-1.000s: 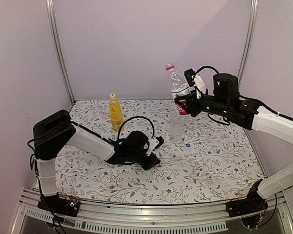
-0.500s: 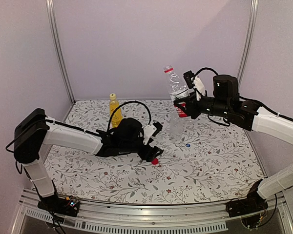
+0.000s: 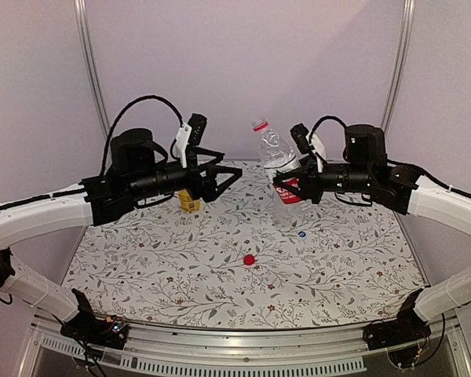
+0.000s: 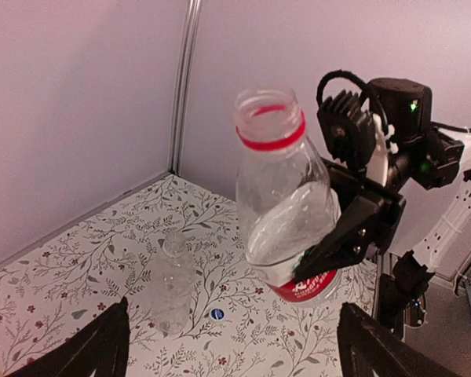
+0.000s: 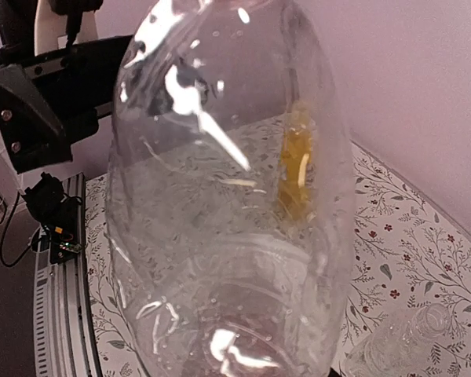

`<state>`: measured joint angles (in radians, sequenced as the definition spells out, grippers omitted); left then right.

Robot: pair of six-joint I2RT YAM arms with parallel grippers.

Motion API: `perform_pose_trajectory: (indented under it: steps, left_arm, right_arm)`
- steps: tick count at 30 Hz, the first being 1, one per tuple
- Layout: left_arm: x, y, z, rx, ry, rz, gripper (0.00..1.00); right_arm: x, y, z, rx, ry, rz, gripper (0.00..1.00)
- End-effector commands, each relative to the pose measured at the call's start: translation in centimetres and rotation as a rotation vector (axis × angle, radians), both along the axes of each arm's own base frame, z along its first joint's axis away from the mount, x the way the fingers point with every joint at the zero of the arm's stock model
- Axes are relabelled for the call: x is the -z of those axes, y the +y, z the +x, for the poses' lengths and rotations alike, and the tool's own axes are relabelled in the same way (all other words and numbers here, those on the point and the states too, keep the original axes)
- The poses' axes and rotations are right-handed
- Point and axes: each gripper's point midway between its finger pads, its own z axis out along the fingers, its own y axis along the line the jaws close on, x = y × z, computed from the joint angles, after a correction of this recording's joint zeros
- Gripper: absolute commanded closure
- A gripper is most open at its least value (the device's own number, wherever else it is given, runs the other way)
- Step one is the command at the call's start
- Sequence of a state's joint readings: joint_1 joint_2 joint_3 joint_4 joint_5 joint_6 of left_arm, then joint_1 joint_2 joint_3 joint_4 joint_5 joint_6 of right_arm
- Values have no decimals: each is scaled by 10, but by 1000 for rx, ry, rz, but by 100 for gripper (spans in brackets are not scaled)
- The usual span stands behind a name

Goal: Unscrew the bottle caps

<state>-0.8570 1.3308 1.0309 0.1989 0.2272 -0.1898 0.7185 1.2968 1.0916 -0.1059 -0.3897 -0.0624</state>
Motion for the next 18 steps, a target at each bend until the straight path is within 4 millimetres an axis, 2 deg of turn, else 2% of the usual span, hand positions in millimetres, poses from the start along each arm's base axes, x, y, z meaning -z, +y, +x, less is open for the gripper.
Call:
perform_pose_trajectory:
  steps: [1, 9, 18]
  left_arm:
    - [-54, 4, -10, 117, 26, -147, 9]
    - [-79, -14, -15, 241, 29, -193, 15]
    - [-73, -23, -9, 251, 39, -180, 29]
  right_arm:
    - [6, 15, -24, -175, 19, 15, 69]
    - [10, 30, -37, -248, 12, 5, 69]
    - [13, 38, -41, -269, 14, 5, 69]
